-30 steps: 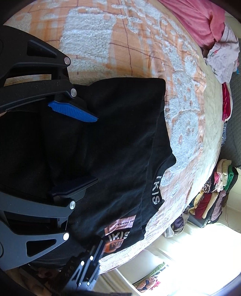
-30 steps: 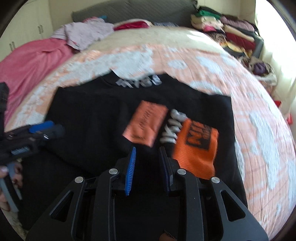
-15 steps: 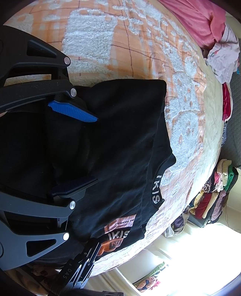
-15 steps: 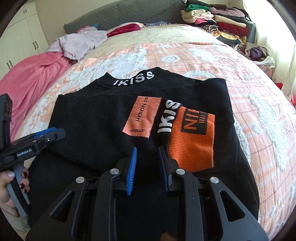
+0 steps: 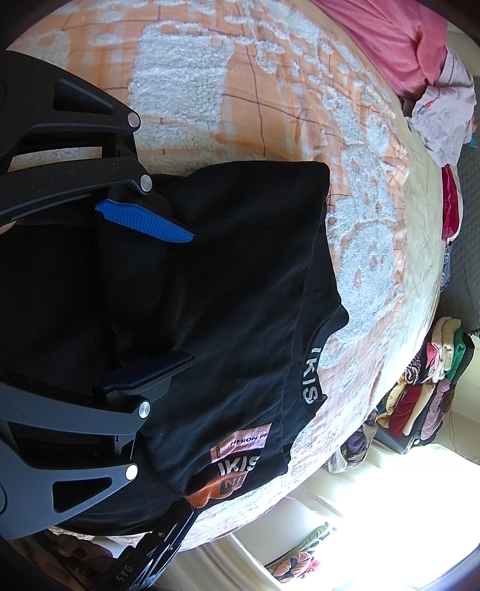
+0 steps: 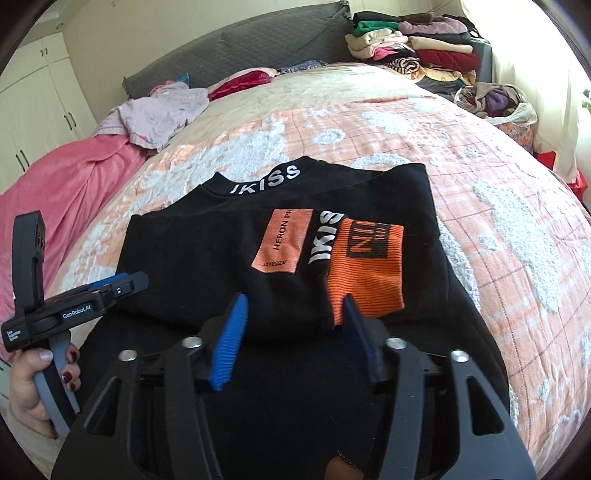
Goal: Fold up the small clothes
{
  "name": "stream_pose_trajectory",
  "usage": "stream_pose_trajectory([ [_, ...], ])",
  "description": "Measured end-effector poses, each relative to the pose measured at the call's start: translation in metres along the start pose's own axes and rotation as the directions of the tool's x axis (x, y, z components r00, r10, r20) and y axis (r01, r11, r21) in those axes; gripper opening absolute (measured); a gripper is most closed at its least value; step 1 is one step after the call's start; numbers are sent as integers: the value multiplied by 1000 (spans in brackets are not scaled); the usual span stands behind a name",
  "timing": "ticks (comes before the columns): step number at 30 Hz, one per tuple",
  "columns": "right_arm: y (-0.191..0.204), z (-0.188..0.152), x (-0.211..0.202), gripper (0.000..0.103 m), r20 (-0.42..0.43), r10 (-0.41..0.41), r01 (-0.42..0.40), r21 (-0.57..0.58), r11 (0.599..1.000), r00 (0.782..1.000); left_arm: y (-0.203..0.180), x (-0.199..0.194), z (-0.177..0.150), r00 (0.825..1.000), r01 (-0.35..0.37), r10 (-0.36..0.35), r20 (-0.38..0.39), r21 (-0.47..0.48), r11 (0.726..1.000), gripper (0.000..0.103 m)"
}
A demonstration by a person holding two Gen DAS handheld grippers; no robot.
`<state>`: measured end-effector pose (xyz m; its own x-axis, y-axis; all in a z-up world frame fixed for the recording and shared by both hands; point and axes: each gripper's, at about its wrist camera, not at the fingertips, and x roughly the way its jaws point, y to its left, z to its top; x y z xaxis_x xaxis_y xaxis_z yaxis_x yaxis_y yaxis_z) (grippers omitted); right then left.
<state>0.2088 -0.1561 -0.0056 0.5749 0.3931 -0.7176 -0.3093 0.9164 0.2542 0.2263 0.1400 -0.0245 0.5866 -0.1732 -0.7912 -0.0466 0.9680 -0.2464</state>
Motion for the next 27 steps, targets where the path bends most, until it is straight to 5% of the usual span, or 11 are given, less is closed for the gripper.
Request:
stream_pose_trajectory([
  [12,-10,2,-24,93,73,1,-7,71,997,997,-2,-17,2,1000,14,-14,17,5,1000,64],
  [21,-17,0,-37,97,90,-1,-8,100,995,996,-4,-41,6,998,14,-14,69,7,1000,90],
  [27,-18,-3,-43,98,97,8,-18,105,994,995,-1,-60,8,994,8,-8,109,-1,1000,93],
])
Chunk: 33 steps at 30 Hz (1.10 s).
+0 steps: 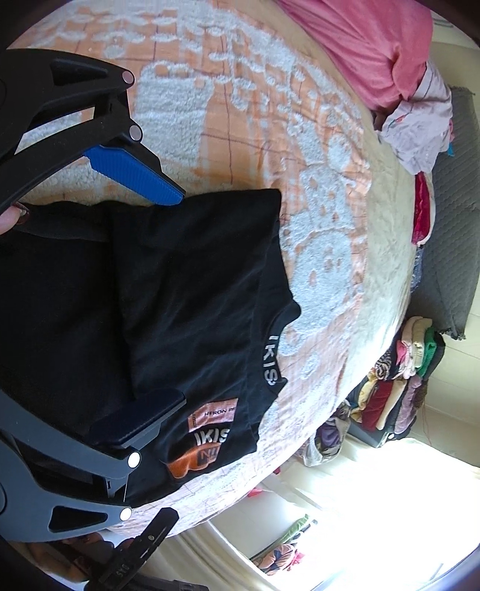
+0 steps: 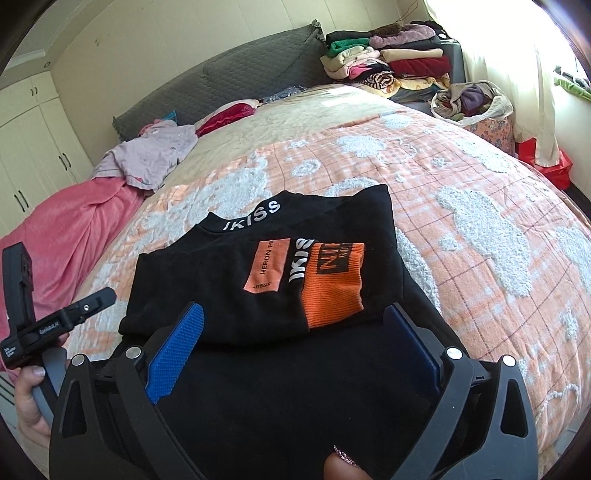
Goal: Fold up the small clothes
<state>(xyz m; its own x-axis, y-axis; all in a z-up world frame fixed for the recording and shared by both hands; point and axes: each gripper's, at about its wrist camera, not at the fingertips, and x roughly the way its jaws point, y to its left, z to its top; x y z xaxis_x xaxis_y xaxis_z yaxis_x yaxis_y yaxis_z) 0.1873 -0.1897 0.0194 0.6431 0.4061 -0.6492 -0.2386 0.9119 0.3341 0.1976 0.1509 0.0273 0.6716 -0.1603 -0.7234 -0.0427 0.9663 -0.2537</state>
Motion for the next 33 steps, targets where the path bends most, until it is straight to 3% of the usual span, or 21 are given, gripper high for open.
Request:
stream_pose_trajectory([
  [19,1,-5,-34,98,41,7,-6,-14,1000,999,3,-34,-5,998,-32,32,55,11,999,93],
  [25,-2,-7,-42,98,49,3,-2,-16,1000,999,-3,-46,-10,994,-73,69,80,42,996,93],
  [33,-4,-13,-53,98,51,2,-1,-29,1000,999,-9,-63,-23,994,-61,56,94,55,997,93],
])
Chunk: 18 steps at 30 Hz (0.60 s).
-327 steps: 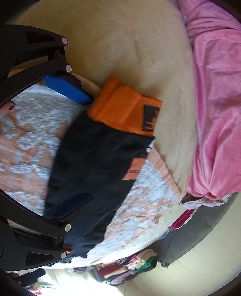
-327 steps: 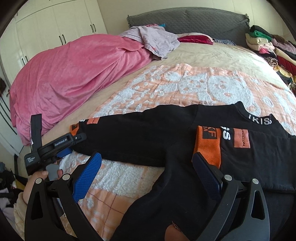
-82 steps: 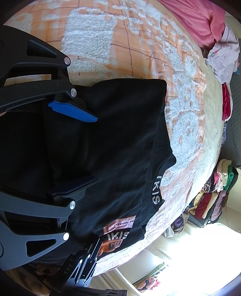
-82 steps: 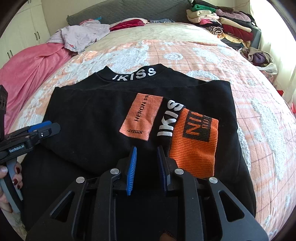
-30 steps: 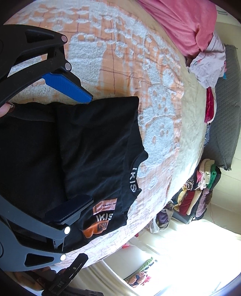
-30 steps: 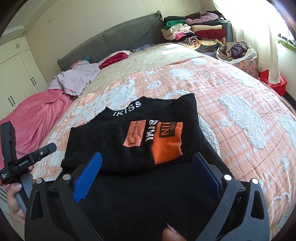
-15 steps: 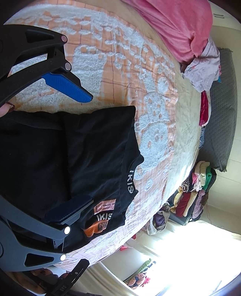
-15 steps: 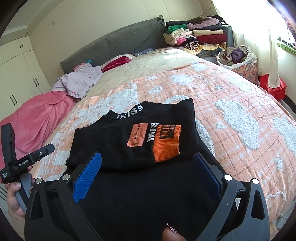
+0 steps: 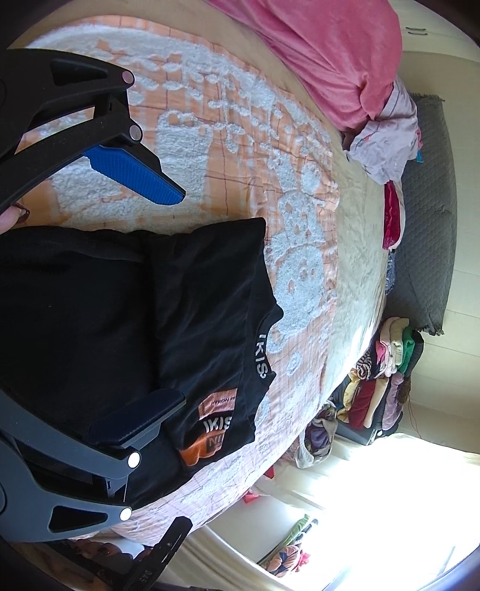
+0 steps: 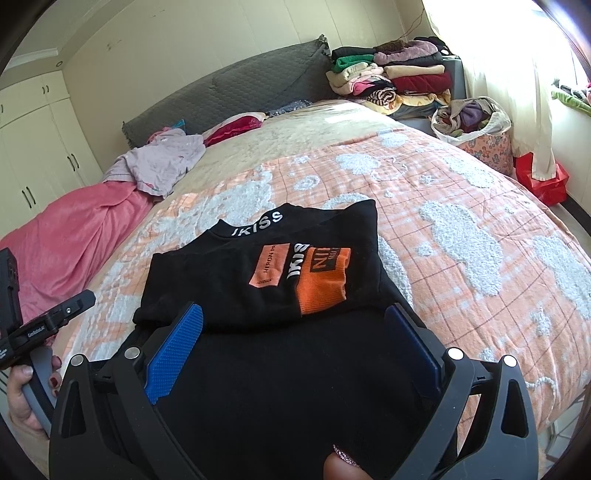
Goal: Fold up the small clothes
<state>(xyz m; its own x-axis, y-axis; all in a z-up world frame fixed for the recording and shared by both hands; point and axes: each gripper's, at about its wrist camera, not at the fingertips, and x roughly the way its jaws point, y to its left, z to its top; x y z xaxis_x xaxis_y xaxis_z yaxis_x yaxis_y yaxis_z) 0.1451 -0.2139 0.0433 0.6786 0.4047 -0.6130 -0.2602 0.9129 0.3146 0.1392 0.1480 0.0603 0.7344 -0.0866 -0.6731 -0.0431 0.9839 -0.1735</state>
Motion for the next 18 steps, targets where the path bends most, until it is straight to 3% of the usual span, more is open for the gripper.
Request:
stream_pose_trajectory([
  [6,-1,-7,-8,98,-13,-5,5,-21,1000,1000,3,-13,-17,1000,-28,28,8,-4,1000,93],
  [18,-8,-18,-21,98,-21,-17,16,-27,1000,1000,29,-26,-67,996,-72,68,-49,-77,994,93],
])
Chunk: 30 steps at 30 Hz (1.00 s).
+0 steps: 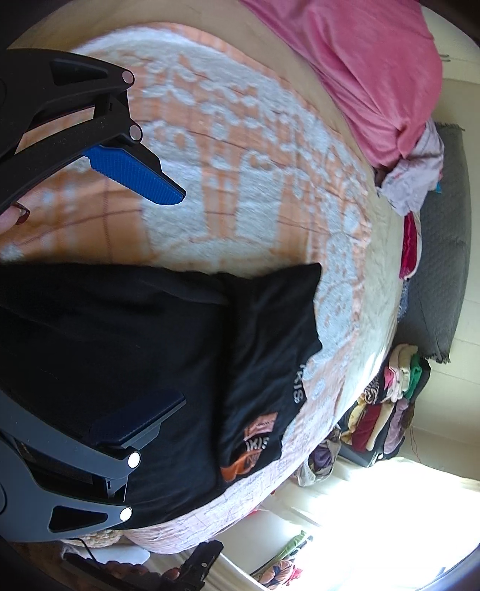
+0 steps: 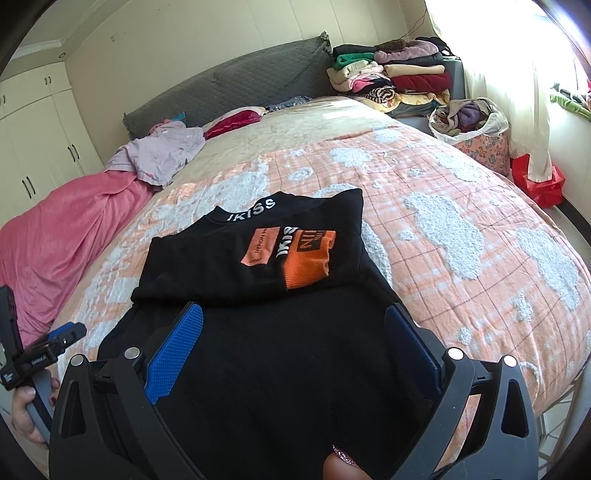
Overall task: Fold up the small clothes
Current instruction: 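Move both tools to the sweatshirt hem and grasp it with the right tool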
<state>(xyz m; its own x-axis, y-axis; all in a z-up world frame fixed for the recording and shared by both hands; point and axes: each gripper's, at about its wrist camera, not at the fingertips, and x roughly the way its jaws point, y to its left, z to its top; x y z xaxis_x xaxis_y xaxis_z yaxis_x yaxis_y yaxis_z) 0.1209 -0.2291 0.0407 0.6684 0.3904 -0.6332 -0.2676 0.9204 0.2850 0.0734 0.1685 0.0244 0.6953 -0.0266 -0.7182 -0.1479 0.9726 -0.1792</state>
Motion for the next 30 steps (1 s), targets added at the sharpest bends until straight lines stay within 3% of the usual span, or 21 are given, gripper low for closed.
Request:
stream_pose_trajectory([
  [9,1,-13,0,98,-29,-16,15,-35,999,999,4,5,-27,998,-35,35,-55,5,999,93],
  [30,-22,-62,11,98,-166,-59,51,-52,997,984,1,4,-63,990,-37,40,-135,22,999,93],
])
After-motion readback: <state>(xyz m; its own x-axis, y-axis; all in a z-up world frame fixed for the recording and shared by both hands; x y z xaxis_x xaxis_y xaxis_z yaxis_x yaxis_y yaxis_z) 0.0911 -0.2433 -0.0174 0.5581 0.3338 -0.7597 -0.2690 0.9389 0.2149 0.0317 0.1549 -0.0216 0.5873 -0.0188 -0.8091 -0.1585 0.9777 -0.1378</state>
